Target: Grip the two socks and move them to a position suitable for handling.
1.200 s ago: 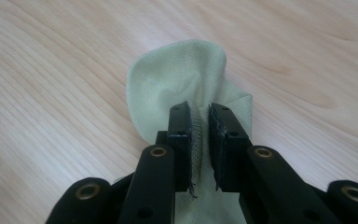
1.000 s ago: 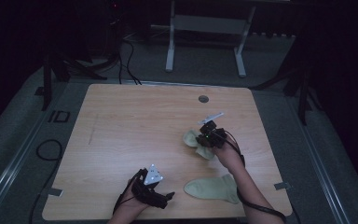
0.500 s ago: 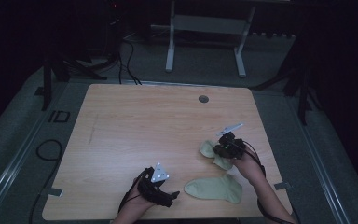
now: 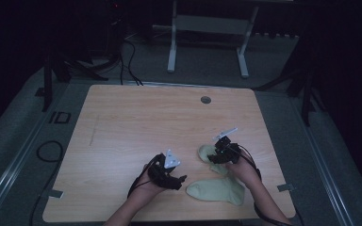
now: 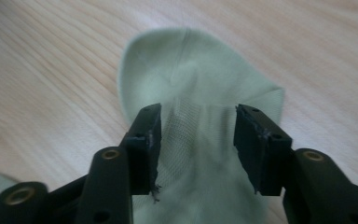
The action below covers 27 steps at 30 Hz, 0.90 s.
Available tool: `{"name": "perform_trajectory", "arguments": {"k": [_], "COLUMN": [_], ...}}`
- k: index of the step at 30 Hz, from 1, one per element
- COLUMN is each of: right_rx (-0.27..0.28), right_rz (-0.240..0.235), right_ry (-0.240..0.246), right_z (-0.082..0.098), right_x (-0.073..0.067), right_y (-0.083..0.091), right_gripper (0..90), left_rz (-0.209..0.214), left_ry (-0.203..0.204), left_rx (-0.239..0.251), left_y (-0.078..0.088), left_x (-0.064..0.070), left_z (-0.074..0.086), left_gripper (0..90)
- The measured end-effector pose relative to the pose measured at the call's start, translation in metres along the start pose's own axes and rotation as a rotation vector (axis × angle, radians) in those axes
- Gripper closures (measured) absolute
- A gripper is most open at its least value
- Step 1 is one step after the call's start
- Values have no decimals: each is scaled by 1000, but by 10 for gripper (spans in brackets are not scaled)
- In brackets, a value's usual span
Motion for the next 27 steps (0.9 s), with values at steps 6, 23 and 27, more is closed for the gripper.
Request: {"name": "perform_trajectory", "arguments": {"k": [6,23,27], "right_rx": [50,55,22], "right_rz": [3,10,42], "right_ry": [25,84,88], "right_z": [0,23,29], "right_x": [-7,-30,-26], "right_y": [21,19,11], "right_gripper": [514,533,513], "left_rz": [10,26,9], "left_ry": [-58,-128,-156], "left_rx": [57,-44,-105], "left_y": [-11,-99,-106], "left_x": [-4,1,-3], "left_z": [-39,-72,-56], "left_gripper": [611,890,890]}}
Point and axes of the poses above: each handheld gripper's, and its own axes: y roughly backward along the jaws, z roughly out of its underside, x roughly to its right, the point moved 8 cm from there along -y, roughly forward along the jaws, and after that the axes turned 7 degrees about x, right-handed, at the moved point
